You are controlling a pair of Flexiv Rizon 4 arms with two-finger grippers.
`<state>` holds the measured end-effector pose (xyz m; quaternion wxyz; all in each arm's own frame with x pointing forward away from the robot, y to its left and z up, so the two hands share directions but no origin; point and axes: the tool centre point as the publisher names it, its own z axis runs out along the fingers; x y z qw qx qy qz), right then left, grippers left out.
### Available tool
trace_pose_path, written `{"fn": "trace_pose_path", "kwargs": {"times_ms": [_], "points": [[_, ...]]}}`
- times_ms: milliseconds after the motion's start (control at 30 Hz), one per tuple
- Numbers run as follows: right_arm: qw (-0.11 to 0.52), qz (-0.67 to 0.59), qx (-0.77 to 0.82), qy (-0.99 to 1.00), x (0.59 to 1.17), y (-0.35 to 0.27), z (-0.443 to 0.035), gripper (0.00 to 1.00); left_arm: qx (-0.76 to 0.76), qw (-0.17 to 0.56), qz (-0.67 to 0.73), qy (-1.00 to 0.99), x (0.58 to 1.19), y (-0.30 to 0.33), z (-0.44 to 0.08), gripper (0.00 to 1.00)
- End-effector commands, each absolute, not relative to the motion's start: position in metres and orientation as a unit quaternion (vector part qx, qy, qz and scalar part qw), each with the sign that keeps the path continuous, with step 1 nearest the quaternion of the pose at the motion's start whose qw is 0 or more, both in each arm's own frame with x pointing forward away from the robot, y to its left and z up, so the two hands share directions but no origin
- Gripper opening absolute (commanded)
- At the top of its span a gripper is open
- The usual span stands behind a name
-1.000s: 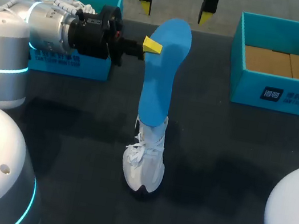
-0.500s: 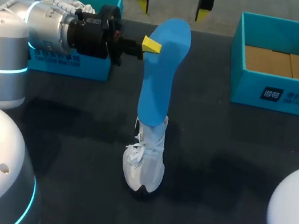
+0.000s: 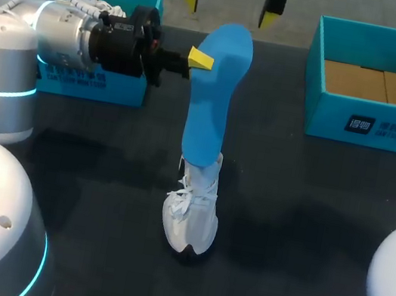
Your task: Take the shoe out of the shoebox, open the shoe tongue, remove and reinsert the insole, then place the shoe into the shoebox
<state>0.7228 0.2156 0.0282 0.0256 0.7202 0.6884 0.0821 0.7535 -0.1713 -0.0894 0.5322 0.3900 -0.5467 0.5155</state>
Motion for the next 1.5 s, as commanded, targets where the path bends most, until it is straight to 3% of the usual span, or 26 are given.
{"fn": "trace_pose_path", "kwargs": {"times_ms": [33,1500], "points": [[-0.017,0.131,0.72,0.682,0.718,0.194,0.019,1.0,0.39,0.532,0.515,-0.548,0.753,-0.171,-0.089,0.0],[-0.317,0.447,0.587,0.596,0.713,0.139,-0.01,1.0,0.393,0.526,0.52,-0.546,0.758,-0.166,-0.085,0.0]]}}
